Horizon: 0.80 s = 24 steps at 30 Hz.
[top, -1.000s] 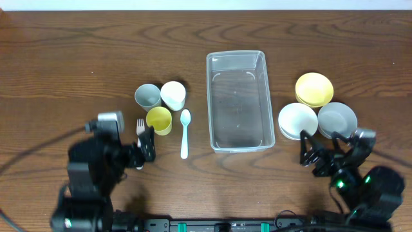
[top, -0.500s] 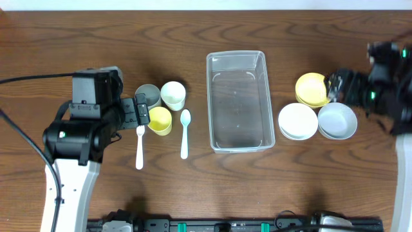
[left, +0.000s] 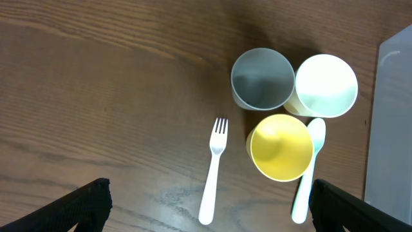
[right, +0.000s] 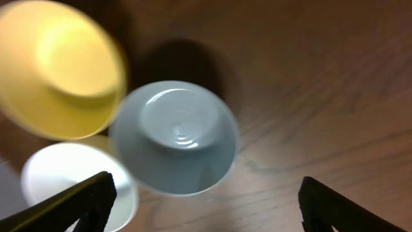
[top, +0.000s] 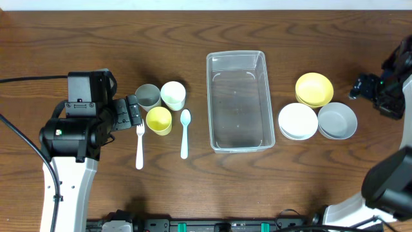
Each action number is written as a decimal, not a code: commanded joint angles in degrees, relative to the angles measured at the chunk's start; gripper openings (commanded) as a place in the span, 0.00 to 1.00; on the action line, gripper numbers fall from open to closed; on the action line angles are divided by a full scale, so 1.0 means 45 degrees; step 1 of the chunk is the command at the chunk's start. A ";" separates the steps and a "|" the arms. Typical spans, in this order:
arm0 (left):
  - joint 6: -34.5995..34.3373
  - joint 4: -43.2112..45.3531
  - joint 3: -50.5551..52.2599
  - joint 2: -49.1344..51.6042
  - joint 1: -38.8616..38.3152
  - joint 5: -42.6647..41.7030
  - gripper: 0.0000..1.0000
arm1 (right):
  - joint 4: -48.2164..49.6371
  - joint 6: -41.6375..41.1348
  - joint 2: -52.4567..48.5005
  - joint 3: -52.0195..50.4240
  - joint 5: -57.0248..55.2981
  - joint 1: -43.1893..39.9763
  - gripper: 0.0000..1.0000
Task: Pack container
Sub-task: 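Move the right gripper over the grey-blue bowl and grasp its rim, then carry the grey-blue bowl into the container and release it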
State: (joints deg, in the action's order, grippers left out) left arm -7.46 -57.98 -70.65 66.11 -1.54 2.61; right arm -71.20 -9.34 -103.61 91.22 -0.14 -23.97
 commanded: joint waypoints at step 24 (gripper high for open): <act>0.0073 -0.0019 -0.0253 -0.0044 0.0063 0.0243 0.98 | 0.2671 -0.1836 -0.1360 -0.3473 -0.1457 -0.0505 0.16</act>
State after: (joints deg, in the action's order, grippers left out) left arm -7.46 -58.06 -70.65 66.11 -1.54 3.03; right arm -59.00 -14.48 -109.67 75.64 -3.33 -26.35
